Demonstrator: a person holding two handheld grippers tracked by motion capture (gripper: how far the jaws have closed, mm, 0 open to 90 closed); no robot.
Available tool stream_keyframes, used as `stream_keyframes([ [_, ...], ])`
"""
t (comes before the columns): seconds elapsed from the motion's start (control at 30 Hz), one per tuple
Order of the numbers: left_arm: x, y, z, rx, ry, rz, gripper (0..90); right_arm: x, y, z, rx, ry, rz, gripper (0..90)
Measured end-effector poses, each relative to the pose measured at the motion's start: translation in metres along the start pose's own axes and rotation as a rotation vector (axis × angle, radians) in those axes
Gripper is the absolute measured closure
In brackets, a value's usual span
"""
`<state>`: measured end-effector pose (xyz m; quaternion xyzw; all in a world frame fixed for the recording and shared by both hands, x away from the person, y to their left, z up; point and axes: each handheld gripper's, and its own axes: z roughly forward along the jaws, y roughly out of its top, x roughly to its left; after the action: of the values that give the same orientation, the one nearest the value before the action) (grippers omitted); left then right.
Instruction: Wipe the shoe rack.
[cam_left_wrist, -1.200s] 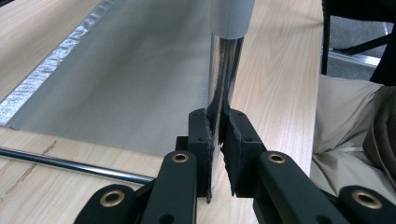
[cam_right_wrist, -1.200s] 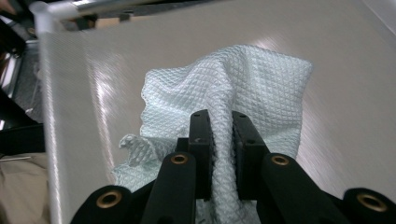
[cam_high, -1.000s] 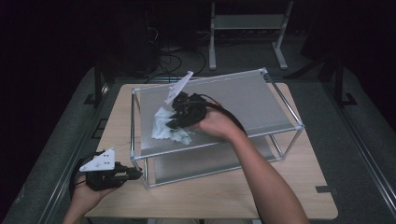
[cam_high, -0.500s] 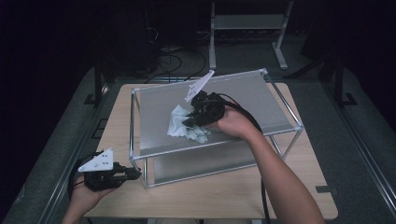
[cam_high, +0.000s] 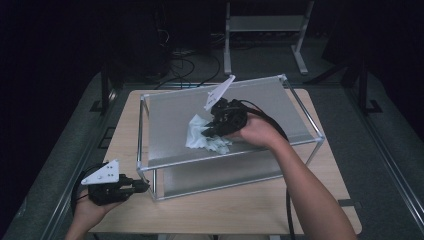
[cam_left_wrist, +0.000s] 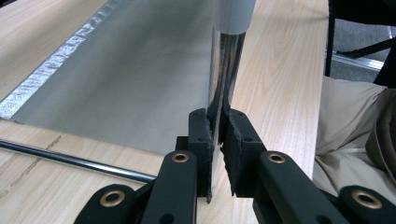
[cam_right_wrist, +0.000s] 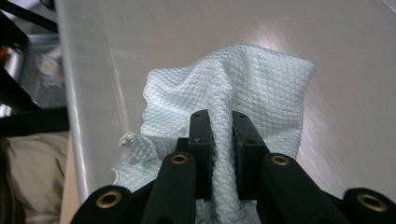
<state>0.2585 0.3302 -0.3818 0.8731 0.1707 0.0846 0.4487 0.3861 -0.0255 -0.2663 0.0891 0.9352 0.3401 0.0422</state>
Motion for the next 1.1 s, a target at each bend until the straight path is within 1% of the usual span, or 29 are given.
stream_keyframes([
  [0.07, 0.0, 0.001, 0.0, 0.005, -0.002, 0.001, 81.5, -0.002, -0.006, -0.005, 0.002, -0.019, 0.013, 80.1],
  [0.13, 0.0, 0.001, 0.001, 0.007, -0.003, 0.001, 81.4, 0.0, -0.006, -0.004, -0.01, -0.023, 0.014, 80.1],
  [0.23, 0.0, 0.0, -0.001, 0.005, -0.001, 0.0, 81.5, 0.001, -0.002, 0.001, -0.016, -0.009, 0.003, 80.2],
  [0.27, 0.0, -0.001, -0.002, 0.004, 0.001, -0.001, 81.5, 0.0, -0.003, 0.0, -0.025, 0.0, 0.004, 80.2],
  [0.3, 0.0, -0.002, -0.002, 0.002, 0.0, -0.003, 81.5, -0.001, -0.005, -0.003, -0.022, 0.007, 0.009, 80.2],
  [0.37, 0.0, -0.002, -0.003, 0.003, 0.0, -0.001, 81.5, -0.004, -0.011, -0.008, -0.001, -0.008, 0.012, 80.2],
  [0.43, 0.0, -0.003, -0.004, 0.002, -0.001, -0.003, 81.5, -0.006, -0.019, -0.016, 0.009, -0.027, 0.028, 80.2],
  [0.53, 0.0, -0.002, -0.004, 0.009, 0.001, -0.002, 81.5, -0.006, -0.024, -0.021, 0.005, -0.04, 0.033, 80.2],
  [0.6, 0.0, -0.003, -0.005, 0.008, 0.002, -0.004, 81.5, -0.003, -0.023, -0.018, 0.003, -0.032, 0.018, 80.2],
  [0.7, 0.0, -0.004, -0.005, 0.004, 0.006, -0.006, 81.5, -0.004, -0.026, -0.021, 0.003, -0.022, 0.022, 80.2],
  [0.8, 0.0, -0.004, -0.005, 0.003, 0.006, -0.005, 81.5, -0.006, -0.035, -0.029, 0.016, -0.037, 0.04, 80.2],
  [0.83, 0.0, -0.004, -0.005, 0.003, 0.006, -0.005, 81.5, -0.006, -0.035, -0.029, 0.016, -0.037, 0.04, 80.2],
  [0.87, 0.0, -0.004, -0.005, 0.004, 0.004, -0.005, 81.5, -0.009, -0.041, -0.034, 0.015, -0.053, 0.063, 80.2],
  [0.93, 0.0, -0.004, -0.006, 0.006, 0.005, -0.005, 81.5, -0.009, -0.041, -0.033, 0.013, -0.056, 0.059, 80.1],
  [0.97, 0.001, -0.004, -0.007, 0.007, 0.004, -0.008, 81.5, -0.007, -0.039, -0.032, 0.017, -0.06, 0.05, 80.2],
  [1.07, 0.002, -0.007, -0.009, 0.002, 0.009, -0.014, 81.6, -0.004, -0.036, -0.029, 0.014, -0.052, 0.034, 80.1],
  [1.1, 0.002, -0.007, -0.01, 0.003, 0.011, -0.013, 81.6, -0.004, -0.037, -0.03, 0.008, -0.047, 0.038, 80.1],
])
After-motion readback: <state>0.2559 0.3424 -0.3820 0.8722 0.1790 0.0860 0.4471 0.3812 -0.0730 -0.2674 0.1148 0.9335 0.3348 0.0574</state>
